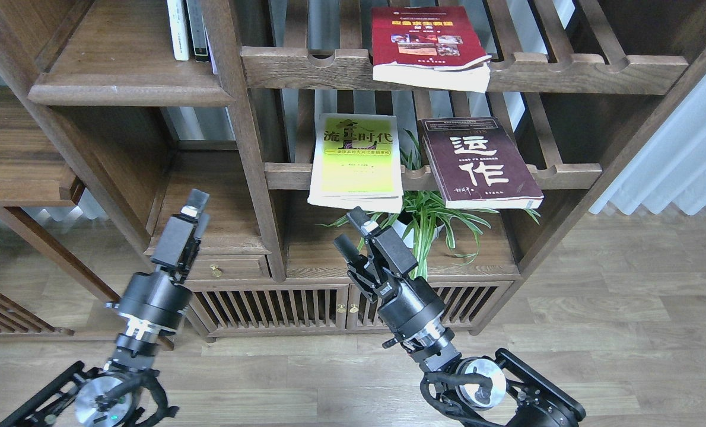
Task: Organize books on shelf
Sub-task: 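Reach the right gripper toward the yellow book on the middle shelf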
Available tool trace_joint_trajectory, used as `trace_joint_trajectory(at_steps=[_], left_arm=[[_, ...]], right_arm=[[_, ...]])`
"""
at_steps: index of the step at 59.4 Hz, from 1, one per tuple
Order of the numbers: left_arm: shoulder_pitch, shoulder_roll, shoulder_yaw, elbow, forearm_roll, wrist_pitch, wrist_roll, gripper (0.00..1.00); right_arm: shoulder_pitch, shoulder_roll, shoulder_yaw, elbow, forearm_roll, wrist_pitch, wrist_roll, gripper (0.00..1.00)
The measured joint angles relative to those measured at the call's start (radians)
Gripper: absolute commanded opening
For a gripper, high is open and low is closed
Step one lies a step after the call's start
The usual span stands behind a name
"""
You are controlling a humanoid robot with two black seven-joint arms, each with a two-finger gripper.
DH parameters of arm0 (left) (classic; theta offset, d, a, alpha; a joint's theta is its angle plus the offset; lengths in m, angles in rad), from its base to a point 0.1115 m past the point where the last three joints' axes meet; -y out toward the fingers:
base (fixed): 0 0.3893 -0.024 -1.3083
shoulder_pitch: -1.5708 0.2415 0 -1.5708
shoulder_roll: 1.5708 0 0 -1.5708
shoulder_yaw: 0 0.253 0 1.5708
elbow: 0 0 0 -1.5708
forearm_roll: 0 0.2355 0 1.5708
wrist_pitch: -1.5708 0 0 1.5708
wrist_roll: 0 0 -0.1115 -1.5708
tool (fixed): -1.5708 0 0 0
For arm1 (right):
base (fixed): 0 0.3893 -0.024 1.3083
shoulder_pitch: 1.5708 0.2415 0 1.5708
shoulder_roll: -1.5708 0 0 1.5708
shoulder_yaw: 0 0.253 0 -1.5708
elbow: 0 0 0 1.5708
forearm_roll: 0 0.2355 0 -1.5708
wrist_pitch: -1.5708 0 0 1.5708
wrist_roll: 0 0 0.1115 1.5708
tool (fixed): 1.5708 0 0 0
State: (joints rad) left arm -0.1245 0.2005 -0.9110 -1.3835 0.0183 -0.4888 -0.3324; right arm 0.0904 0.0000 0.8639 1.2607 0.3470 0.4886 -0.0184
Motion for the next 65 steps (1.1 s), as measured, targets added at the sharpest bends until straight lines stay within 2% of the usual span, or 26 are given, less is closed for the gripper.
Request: trace_joint_trajectory(at_steps=[5,10,14,41,50,65], left_arm=[[0.009,0.000,0.004,0.000,0.001,0.000,0.000,0.86],[0.020,-0.001,0.021,0.000,0.002,0.000,0.003,0.97],[0.022,-0.002,0.029,0.001,0.005,0.000,0.003,0.99],[0.029,0.018,0.026,0.000,0.036,0.000,0.002,0.99],[0.037,0.022,0.020,0.000,0.040,0.000,0.003,0.99],[0.046,0.021,0.018,0.001,0.040,0.000,0.003,0.99]], right_arm=[[0.000,0.000,-0.003,-0.003,0.001,0.000,0.000,0.99],[0.000,0.000,-0.008,-0.009,0.011,0.000,0.001,0.99],[0.000,0.000,-0.009,-0.011,0.018,0.000,0.001,0.99],[0.003,0.000,-0.068,-0.015,0.024,-0.001,0.001,0.99],[0.026,0.000,-0.083,-0.016,0.030,-0.060,0.005,0.99],[0.094,0.000,-0.123,-0.035,0.010,-0.064,0.015,0.99]])
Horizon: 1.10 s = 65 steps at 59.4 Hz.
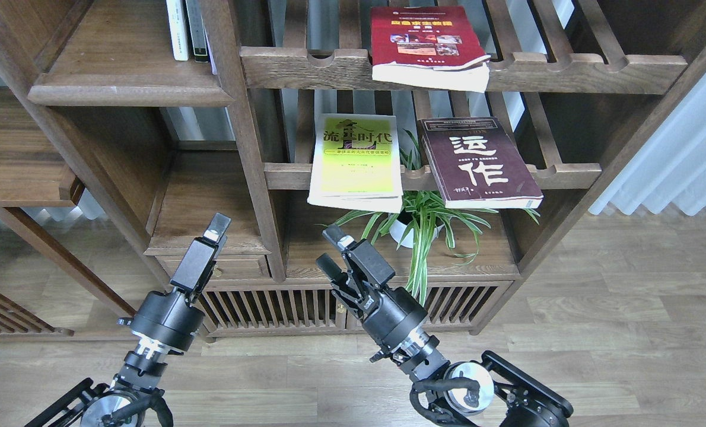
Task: Organize books on shelf
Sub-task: 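Reach the right gripper toward the yellow book on the middle shelf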
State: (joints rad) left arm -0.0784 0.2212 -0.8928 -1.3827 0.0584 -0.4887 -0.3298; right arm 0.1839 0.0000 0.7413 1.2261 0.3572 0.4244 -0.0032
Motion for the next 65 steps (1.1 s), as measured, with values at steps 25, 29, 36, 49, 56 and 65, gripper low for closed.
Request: trace_joint_trajectory(at_steps=[25,29,36,49,56,65], left_arm=[[0.025,-0.003,-0.029,0.002,0.000,0.000,-0.004,0.99],[0.026,-0.010,-0.029,0.002,0.000,0.000,-0.004,0.99],[0.026,-0.018,-0.029,0.003,0.001,0.000,-0.005,0.99],[0.025,-0.020,-0.031,0.005,0.001,0.000,-0.006,0.99],[0.025,-0.020,-0.029,0.009,0.001,0.000,-0.006,0.99],[0.026,-0.021,-0.024,0.017,0.001,0.000,-0.006,0.99]], right_arm=[[0.084,0.000,-0.055,-0.127,-0.054,-0.024,0.011,0.96],[0.087,0.000,-0.058,-0.139,-0.050,-0.064,0.025,0.96],[0.099,0.000,-0.060,-0.141,-0.038,-0.168,0.086,0.96],[0.139,0.000,-0.060,-0.135,0.075,-0.292,0.232,0.96],[0.146,0.000,-0.059,-0.131,0.097,-0.297,0.251,0.95],[0.158,0.000,-0.057,-0.128,0.131,-0.304,0.276,0.91]])
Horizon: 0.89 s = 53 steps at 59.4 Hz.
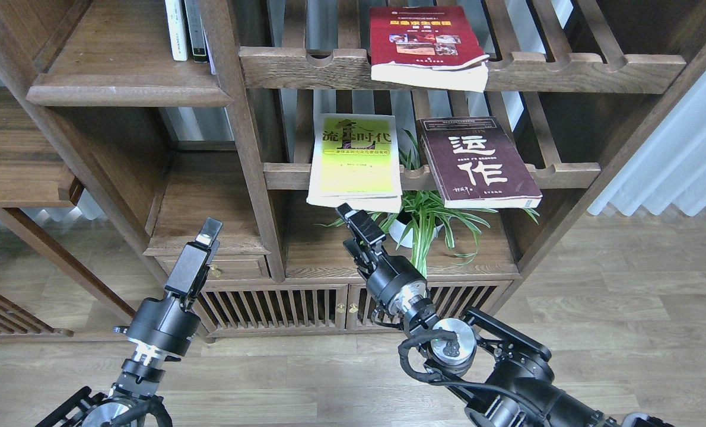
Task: Organize books on shelf
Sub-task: 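Reach the right gripper toward the yellow book on the middle shelf, then grasp the yellow book's edge with the right gripper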
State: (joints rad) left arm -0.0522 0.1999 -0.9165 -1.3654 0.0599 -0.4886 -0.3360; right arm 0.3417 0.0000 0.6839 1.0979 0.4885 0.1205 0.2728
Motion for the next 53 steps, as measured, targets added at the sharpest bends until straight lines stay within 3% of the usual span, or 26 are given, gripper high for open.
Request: trace_joint_trajectory(at_steps=[21,53], left_arm=[[0.001,0.000,0.001,0.001,0.000,0.000,0.000,0.99],[0.001,-0.032,0.007,0.007,0.001,0.000,0.003,0.99]], right_arm=[[0.096,0.000,0.002,-0.020,0.137,-0.091,0.038,0.92],[0.140,0.000,0.005,-0.107,0.208,-0.127,0.039,0.92]])
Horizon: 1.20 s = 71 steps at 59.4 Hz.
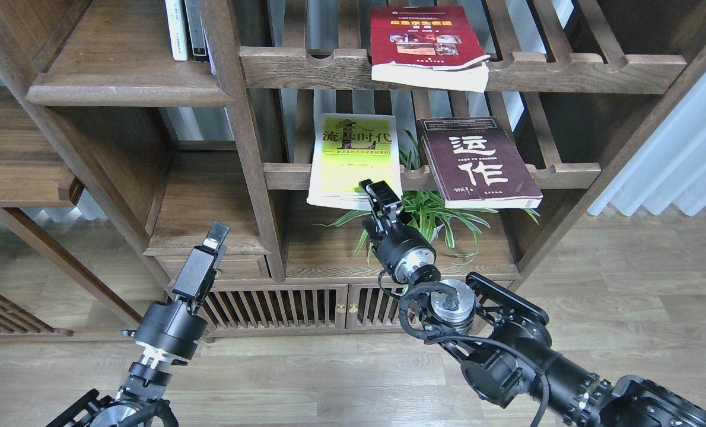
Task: Organize books on shelf
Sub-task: 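Grasp the yellow book's edge with the right gripper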
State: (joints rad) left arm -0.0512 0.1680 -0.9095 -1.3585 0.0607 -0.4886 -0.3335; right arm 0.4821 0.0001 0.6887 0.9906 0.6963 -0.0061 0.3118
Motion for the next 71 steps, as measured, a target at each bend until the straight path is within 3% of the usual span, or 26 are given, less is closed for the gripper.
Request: trace_joint_trajectory(at_steps=[42,58,71], left_arm=[[0.000,-0.014,0.004,0.014,0.001,0.000,0.002,0.99],[-0.001,-0.017,0.005,0.018,0.001,0.000,0.002,0.99],[-0.005,-0.019,0.005,0.026,0.001,0.000,0.002,0.99]], right_arm=[[0.050,0.000,0.000,-0.052,0.000,-0.041,-0.004,0.90],[0.067,0.000,0.000,-0.062,0.014,-0.044,-0.010,0.82],[0.068,0.000,0.000,-0.062,0.019,-0.044,-0.016,0.70]])
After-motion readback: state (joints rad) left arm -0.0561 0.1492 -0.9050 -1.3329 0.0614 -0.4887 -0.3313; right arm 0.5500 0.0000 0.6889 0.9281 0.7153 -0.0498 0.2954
